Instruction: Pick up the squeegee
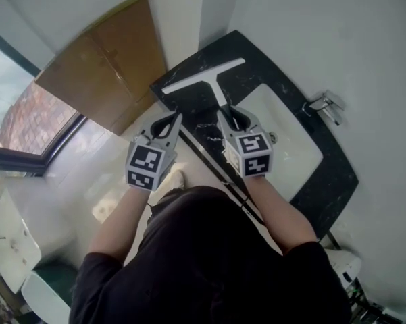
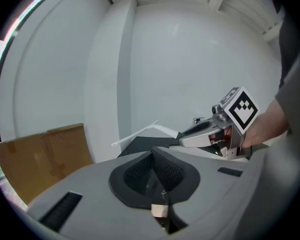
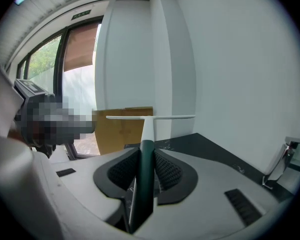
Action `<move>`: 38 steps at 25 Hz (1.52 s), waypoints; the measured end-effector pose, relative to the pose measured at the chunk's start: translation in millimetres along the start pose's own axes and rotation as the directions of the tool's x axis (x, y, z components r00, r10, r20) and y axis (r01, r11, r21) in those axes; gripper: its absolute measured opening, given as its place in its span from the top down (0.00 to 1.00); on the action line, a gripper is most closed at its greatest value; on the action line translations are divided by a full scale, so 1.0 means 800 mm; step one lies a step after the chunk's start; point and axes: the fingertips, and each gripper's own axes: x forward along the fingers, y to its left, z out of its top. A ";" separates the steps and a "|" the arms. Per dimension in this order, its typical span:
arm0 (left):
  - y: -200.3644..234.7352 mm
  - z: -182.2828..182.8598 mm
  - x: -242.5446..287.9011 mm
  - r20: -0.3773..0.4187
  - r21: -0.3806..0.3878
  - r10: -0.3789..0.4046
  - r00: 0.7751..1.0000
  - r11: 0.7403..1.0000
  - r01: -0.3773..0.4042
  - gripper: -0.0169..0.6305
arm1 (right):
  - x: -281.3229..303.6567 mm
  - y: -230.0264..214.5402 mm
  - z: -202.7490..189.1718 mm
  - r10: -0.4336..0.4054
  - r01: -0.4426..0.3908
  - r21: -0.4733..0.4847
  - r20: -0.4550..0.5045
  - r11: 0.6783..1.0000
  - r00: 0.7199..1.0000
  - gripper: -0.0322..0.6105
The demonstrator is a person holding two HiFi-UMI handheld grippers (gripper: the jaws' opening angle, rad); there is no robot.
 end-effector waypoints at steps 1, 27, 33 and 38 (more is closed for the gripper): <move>-0.007 0.000 -0.006 0.001 0.001 0.014 1.000 1.000 -0.014 0.97 | -0.010 0.002 0.002 0.015 -0.015 -0.006 0.012 1.000 1.000 0.79; -0.048 -0.012 -0.081 0.013 0.082 -0.020 1.000 0.996 0.019 0.97 | -0.102 0.056 0.013 -0.001 0.004 -0.020 0.127 1.000 0.992 0.79; -0.045 -0.009 -0.085 0.024 0.078 -0.013 1.000 0.997 0.011 0.97 | -0.103 0.063 0.018 0.006 -0.002 -0.031 0.131 1.000 0.991 0.79; -0.043 -0.008 -0.086 0.025 0.079 -0.008 1.000 0.997 0.006 0.97 | -0.102 0.066 0.021 0.011 -0.006 -0.037 0.135 0.999 0.991 0.79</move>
